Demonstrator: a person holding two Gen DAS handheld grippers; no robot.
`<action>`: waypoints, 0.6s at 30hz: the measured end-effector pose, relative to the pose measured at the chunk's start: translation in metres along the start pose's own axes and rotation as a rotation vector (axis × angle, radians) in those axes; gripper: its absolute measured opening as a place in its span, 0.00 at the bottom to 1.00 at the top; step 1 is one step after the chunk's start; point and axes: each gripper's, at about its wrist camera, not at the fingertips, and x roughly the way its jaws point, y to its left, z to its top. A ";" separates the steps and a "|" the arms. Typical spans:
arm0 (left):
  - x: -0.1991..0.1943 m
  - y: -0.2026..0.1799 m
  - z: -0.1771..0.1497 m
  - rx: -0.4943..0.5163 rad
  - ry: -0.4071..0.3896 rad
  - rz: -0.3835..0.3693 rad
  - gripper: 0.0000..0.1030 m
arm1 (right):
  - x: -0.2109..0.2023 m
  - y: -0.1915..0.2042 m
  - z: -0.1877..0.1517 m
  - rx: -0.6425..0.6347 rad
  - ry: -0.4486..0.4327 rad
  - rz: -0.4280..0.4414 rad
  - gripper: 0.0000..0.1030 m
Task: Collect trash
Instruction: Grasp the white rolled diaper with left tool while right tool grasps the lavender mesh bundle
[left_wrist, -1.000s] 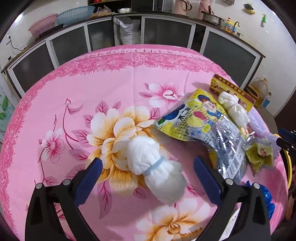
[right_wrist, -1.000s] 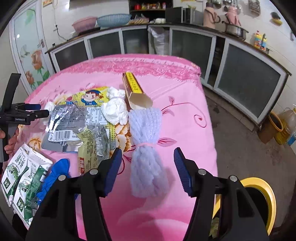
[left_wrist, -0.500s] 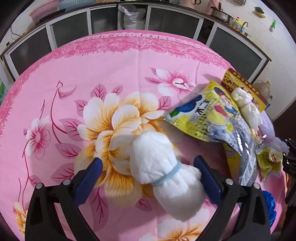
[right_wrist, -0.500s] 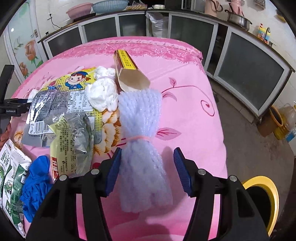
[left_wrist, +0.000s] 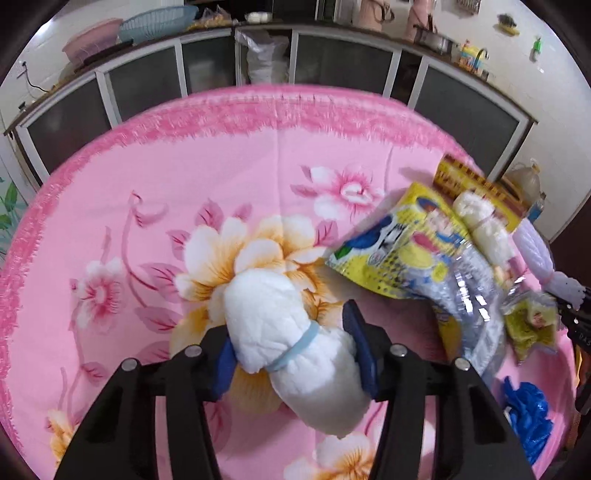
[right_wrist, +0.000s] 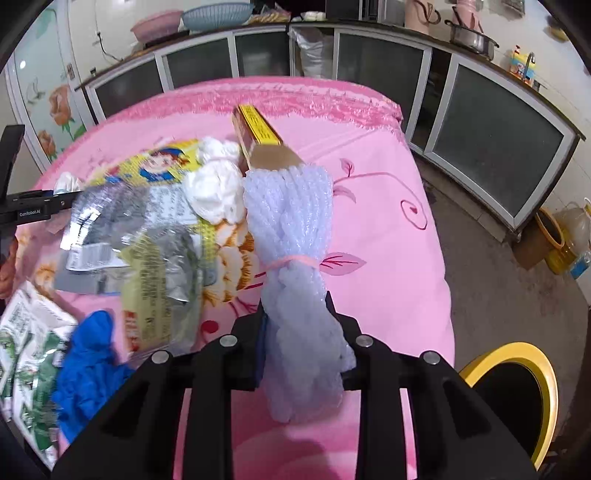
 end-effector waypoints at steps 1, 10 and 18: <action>-0.008 0.001 0.000 -0.001 -0.014 0.003 0.49 | -0.007 -0.001 0.000 0.003 -0.011 -0.001 0.25; -0.076 0.010 -0.012 -0.008 -0.117 -0.009 0.49 | -0.064 -0.006 -0.010 0.043 -0.088 0.019 0.25; -0.114 0.000 -0.037 0.006 -0.163 -0.026 0.49 | -0.097 -0.005 -0.028 0.071 -0.116 0.023 0.25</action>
